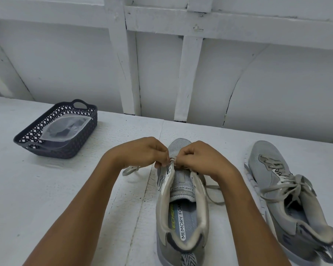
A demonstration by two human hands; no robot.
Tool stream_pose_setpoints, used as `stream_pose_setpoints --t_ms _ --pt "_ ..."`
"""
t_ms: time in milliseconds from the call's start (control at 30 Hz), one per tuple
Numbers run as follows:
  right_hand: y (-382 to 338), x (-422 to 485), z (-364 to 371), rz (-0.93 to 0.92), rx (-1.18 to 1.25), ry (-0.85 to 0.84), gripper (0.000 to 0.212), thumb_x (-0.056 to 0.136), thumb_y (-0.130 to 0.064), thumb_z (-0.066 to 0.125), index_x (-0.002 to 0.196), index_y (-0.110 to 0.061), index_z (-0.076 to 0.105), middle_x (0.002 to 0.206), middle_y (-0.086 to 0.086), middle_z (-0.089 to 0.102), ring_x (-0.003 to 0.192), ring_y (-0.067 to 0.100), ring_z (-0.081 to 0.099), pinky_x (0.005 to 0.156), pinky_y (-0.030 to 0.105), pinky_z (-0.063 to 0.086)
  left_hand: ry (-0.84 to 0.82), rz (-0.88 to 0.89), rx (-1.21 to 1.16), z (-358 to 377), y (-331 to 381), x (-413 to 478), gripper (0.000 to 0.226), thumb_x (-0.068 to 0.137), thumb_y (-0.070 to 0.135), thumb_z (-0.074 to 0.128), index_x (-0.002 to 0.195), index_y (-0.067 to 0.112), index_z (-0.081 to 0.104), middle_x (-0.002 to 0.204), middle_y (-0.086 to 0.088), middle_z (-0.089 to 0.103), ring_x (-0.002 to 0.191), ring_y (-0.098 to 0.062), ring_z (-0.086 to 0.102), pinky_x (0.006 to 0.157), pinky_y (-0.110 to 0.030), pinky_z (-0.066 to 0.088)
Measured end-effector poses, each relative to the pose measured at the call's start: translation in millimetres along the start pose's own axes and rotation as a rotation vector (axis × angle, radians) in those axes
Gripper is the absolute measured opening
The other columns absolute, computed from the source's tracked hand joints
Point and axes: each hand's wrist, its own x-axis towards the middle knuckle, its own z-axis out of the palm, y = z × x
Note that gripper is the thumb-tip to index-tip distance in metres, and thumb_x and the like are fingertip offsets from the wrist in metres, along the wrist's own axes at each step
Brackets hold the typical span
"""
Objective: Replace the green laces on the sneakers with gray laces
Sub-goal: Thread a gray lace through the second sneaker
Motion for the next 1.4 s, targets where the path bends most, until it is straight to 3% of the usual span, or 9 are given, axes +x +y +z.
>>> stream_pose_setpoints --t_ms 67,200,333,567,767,867,1000,1167,1400 --pt "0 1 2 0.009 -0.030 -0.003 0.019 0.079 -0.021 0.067 0.074 -0.004 0.069 0.064 0.006 0.062 0.060 0.012 0.050 0.063 0.033 0.043 -0.005 -0.047 -0.097 3 -3 4 0.017 0.072 0.024 0.059 0.067 0.010 0.068 0.061 -0.002 0.059 0.054 -0.016 0.037 0.050 -0.026 0.028" --pt "-1 2 1 0.009 -0.074 -0.023 0.012 0.082 -0.022 0.070 0.078 -0.011 0.070 0.073 -0.004 0.066 0.070 0.011 0.057 0.069 0.030 0.047 -0.027 -0.122 -0.046 7 -4 9 0.019 0.068 0.027 0.056 0.063 0.011 0.066 0.056 -0.001 0.052 0.051 -0.015 0.036 0.047 -0.024 0.028" --pt "1 1 2 0.024 -0.004 0.056 0.008 0.077 -0.015 0.073 0.079 -0.017 0.066 0.071 -0.010 0.060 0.067 0.008 0.054 0.062 0.025 0.042 -0.021 -0.179 0.017 7 0 11 0.022 0.084 0.014 0.057 0.066 0.007 0.066 0.057 -0.002 0.058 0.051 -0.014 0.048 0.051 -0.024 0.040" --pt "8 -14 -12 0.066 0.134 0.117 0.022 0.078 -0.023 0.078 0.081 -0.016 0.057 0.066 -0.007 0.055 0.058 0.009 0.050 0.057 0.027 0.039 0.331 -0.138 0.230 -16 -17 -1 0.014 0.093 0.017 0.062 0.083 0.025 0.067 0.080 0.010 0.068 0.078 -0.010 0.063 0.070 -0.027 0.049" --pt "2 -35 -19 0.162 0.214 0.040 0.034 0.078 -0.036 0.081 0.078 -0.012 0.058 0.067 0.003 0.058 0.060 0.014 0.051 0.050 0.023 0.039 0.303 -0.297 0.346 -23 -28 -12 0.011 0.094 0.020 0.060 0.085 0.018 0.066 0.084 -0.002 0.072 0.078 -0.018 0.070 0.061 -0.025 0.052" --pt "-2 -46 -17 0.196 0.285 0.011 0.032 0.078 -0.032 0.082 0.083 -0.009 0.061 0.069 0.005 0.059 0.061 0.016 0.053 0.051 0.024 0.046 0.317 -0.360 0.412 -16 -35 -15 0.010 0.096 0.023 0.059 0.092 0.015 0.065 0.089 -0.002 0.069 0.081 -0.020 0.068 0.066 -0.028 0.054" --pt "-2 -57 -17 0.214 0.367 0.049 0.026 0.081 -0.023 0.080 0.082 -0.006 0.061 0.068 0.006 0.061 0.060 0.019 0.057 0.052 0.025 0.050 0.328 -0.222 0.401 -5 -36 -18 0.008 0.095 0.019 0.057 0.096 0.019 0.065 0.088 0.010 0.059 0.079 -0.009 0.055 0.063 -0.022 0.043" --pt "-2 -65 -16 0.213 0.427 0.138 0.015 0.085 -0.008 0.069 0.074 -0.001 0.063 0.058 0.007 0.064 0.054 0.020 0.064 0.058 0.029 0.059 0.455 -0.158 0.448 2 -39 -5 0.009 0.094 0.020 0.055 0.088 0.022 0.062 0.089 0.007 0.060 0.082 -0.013 0.055 0.061 -0.022 0.038" --pt "0 -77 -15 0.254 0.576 0.181 0.021 0.086 0.001 0.062 0.066 0.000 0.060 0.053 0.011 0.061 0.045 0.020 0.061 0.050 0.027 0.053 0.544 -0.304 0.553 21 -43 32 0.031 0.092 0.042 0.057 0.076 0.016 0.050 0.079 -0.002 0.059 0.078 -0.023 0.056 0.063 -0.029 0.040"
